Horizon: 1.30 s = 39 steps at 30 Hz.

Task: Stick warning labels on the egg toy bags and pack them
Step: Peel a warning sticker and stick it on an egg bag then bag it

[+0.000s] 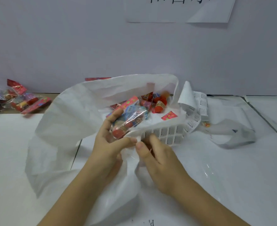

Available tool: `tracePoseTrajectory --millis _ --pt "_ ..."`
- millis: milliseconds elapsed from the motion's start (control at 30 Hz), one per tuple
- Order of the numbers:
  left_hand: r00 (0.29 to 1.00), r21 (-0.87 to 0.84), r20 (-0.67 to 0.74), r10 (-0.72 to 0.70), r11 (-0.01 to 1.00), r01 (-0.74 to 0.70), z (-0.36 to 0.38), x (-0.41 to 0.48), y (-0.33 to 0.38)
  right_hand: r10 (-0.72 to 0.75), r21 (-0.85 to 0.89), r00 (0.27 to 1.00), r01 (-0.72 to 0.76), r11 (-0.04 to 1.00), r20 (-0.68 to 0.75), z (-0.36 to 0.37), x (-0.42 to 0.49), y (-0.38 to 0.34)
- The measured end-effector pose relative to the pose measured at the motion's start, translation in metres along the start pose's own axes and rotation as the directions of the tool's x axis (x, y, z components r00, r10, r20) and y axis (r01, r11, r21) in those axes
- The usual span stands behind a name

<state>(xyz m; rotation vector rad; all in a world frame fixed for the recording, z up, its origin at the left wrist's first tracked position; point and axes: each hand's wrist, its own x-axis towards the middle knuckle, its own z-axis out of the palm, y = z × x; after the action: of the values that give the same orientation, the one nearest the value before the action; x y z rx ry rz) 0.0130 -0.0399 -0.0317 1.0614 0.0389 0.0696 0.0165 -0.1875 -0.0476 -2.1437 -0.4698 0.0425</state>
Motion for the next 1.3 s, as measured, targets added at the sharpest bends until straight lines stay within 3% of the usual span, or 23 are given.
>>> tracePoseTrajectory --millis 100,333,433,533,733,1033,1200,1300 --pt "0.999 -0.072 0.007 -0.038 0.997 0.038 0.010 -0.006 -0.004 -0.045 0.100 0.998 0.048 0.994 -0.032 0.001 -0.003 -0.004" --pt "0.998 -0.072 -0.063 -0.010 0.997 0.005 0.016 -0.010 -0.006 -0.146 -0.020 0.984 0.145 0.989 -0.101 -0.002 -0.003 -0.007" --pt "0.995 -0.007 -0.092 0.026 1.000 -0.027 0.016 -0.010 -0.004 -0.143 0.061 0.986 0.149 0.987 -0.089 -0.004 -0.002 -0.005" --pt "0.995 -0.053 -0.093 0.022 0.998 -0.027 0.014 -0.010 0.001 -0.172 0.185 0.984 0.177 0.967 -0.041 -0.008 0.000 -0.003" --pt "0.997 -0.107 -0.070 -0.020 0.994 0.012 0.017 -0.011 0.007 -0.224 0.213 0.974 0.223 0.951 -0.020 -0.012 0.003 0.003" --pt "0.997 -0.039 -0.074 0.031 0.999 -0.034 0.017 -0.011 -0.002 -0.189 0.118 0.978 0.198 0.973 -0.084 -0.005 0.002 0.005" --pt "0.995 0.018 -0.094 0.045 0.999 -0.044 0.014 -0.009 -0.003 -0.256 -0.070 0.960 0.250 0.966 -0.115 -0.006 0.002 0.003" --pt "0.994 0.024 -0.102 0.041 0.999 -0.039 0.015 -0.010 0.000 -0.279 -0.070 0.955 0.273 0.959 -0.099 -0.009 0.003 0.005"
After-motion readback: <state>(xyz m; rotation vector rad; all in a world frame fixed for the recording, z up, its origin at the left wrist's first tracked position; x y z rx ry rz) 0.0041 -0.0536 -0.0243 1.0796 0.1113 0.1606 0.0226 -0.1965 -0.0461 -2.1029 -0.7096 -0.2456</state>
